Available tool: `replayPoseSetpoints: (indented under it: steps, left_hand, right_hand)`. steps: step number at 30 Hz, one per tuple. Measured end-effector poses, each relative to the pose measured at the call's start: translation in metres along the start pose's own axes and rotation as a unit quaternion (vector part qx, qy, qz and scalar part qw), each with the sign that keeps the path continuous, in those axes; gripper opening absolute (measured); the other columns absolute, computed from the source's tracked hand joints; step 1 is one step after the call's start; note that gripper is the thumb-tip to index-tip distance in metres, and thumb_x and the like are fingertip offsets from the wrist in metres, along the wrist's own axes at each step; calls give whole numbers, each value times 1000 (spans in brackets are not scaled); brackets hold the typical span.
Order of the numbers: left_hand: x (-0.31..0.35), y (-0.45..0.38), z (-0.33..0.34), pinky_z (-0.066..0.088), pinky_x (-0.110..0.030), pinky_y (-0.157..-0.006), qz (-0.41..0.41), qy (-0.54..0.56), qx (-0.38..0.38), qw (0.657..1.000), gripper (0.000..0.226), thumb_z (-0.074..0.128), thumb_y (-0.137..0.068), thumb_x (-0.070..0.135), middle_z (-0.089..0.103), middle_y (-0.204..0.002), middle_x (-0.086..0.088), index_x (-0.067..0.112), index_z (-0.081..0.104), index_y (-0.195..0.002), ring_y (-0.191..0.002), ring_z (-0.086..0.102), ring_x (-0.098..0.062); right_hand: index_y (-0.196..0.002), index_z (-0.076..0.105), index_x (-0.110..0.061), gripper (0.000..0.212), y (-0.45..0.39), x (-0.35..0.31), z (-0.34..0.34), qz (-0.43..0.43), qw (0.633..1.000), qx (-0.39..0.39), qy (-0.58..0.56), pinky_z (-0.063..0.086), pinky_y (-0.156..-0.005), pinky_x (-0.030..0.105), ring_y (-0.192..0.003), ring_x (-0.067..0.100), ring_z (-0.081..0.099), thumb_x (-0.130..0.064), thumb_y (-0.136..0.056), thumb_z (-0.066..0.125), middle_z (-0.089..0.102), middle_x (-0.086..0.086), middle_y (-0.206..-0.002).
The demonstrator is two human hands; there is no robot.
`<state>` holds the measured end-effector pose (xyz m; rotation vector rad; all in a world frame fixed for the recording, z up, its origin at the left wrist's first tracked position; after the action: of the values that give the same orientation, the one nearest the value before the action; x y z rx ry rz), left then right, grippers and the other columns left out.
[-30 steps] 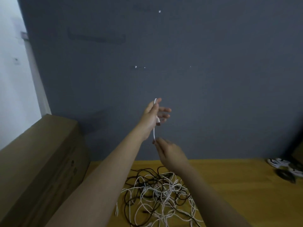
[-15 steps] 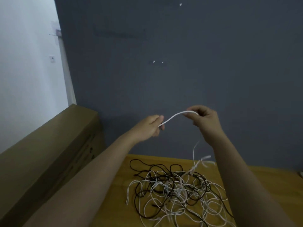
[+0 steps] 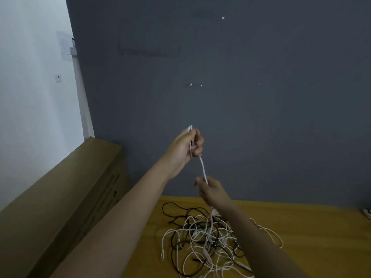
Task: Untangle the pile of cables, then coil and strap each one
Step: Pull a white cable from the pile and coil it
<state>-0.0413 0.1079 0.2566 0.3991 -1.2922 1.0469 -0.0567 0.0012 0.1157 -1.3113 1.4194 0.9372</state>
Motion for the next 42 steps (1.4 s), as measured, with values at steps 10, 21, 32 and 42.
replayPoseSetpoints:
  steps: [10,21,32,42]
  left_hand:
    - [-65,-17,-45,50,-39,-79,-5,-522,-94,847,15,25,-103,31,57,-89,-1,28,30,-89,-75,57,-19]
    - [-78,21,-52,29,-20,-51,-107,-399,-214,885,47,37,-95,55,35,-49,13,21,39,-63,-41,29,-4]
    - [-47,-8,-70,21,-16,-38,-61,-132,-50,988,41,38,-102,35,27,-46,10,12,62,-78,-38,20,-6]
    - [-48,-23,-74,20,-17,-38,-42,-138,49,988,40,35,-104,34,30,-44,12,12,61,-82,-38,21,-5]
  right_hand:
    - [-90,62,-17,23,61,-40,35,-299,829,40,471,35,-46,19,-52,11,53,-32,-95,46,62,-4,-66]
    - [-92,70,-10,21,23,-44,-34,-209,880,153,398,32,-65,29,-80,20,52,-26,-94,58,64,-1,-79]
    - [-105,71,-17,24,22,-3,-34,-161,908,209,324,32,-96,24,-114,6,40,-25,-83,74,55,-3,-117]
    - [-84,71,-24,7,43,2,-55,-122,927,315,163,28,-113,43,-126,14,44,-17,-83,71,59,-11,-114]
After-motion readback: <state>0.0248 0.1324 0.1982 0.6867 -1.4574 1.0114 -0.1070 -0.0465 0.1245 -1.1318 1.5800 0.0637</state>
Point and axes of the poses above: each hand's wrist, its own y-axis away from the middle knuckle, its own z-axis out of the palm, x = y × z, the point moved 7 cm from there along -y, towards the middle knuckle
